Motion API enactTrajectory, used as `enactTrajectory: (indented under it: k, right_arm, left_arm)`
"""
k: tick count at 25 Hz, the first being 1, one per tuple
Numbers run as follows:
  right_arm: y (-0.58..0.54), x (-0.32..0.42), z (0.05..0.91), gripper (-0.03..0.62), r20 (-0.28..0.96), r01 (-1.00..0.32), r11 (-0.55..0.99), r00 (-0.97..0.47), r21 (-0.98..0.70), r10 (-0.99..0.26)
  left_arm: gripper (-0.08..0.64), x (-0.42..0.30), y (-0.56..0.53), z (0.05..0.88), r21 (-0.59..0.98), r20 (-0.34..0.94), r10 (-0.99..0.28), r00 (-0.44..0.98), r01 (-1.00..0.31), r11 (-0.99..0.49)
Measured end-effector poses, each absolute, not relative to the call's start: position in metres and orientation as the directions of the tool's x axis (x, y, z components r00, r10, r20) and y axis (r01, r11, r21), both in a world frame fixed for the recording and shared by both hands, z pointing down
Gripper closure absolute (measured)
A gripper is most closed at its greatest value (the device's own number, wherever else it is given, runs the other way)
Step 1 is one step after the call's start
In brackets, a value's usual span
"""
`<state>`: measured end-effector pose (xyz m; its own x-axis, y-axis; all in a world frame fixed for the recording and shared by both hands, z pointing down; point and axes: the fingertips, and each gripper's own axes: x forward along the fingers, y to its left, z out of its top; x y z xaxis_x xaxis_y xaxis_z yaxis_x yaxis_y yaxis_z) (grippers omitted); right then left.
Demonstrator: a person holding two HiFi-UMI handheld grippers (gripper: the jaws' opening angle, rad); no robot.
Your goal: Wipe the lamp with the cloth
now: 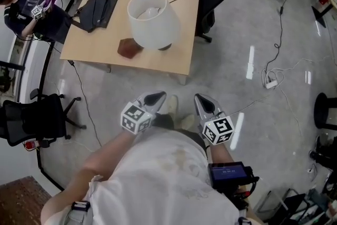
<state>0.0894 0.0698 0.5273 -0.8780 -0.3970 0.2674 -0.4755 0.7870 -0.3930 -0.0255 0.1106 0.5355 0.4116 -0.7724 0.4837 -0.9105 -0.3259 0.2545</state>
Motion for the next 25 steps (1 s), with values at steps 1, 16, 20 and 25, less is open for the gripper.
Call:
enactTrajectory:
  k: [1, 16, 20, 25]
  right_arm:
    - [0.068, 0.087, 0.528, 0.578, 0.267, -0.47, 0.789, -0.881, -0.395, -0.391]
    - [-0.01, 0.039, 0.517, 0.578, 0.315, -0.465, 0.814, -0.876, -0.348, -0.366]
    - [-0.027, 0.019, 0.514, 0.578, 0.327, -0.466, 0.817, -0.873, -0.34, -0.362]
    - [-0.048, 0.002, 0.51, 0.578, 0.348, -0.489, 0.809, -0.858, -0.327, -0.378]
  left_arm:
    - [0.558, -0.031, 0.11, 0.539, 0.26, 0.488, -0.776, 0.399, -0.916, -0.307]
    - [0.558, -0.144, 0.068, 0.615, 0.305, 0.583, -0.782, 0.219, -0.952, -0.039]
    - [0.558, -0.192, 0.056, 0.627, 0.305, 0.597, -0.792, 0.131, -0.95, 0.073]
    - [0.558, -0.263, 0.027, 0.633, 0.257, 0.608, -0.794, 0.027, -0.952, 0.165]
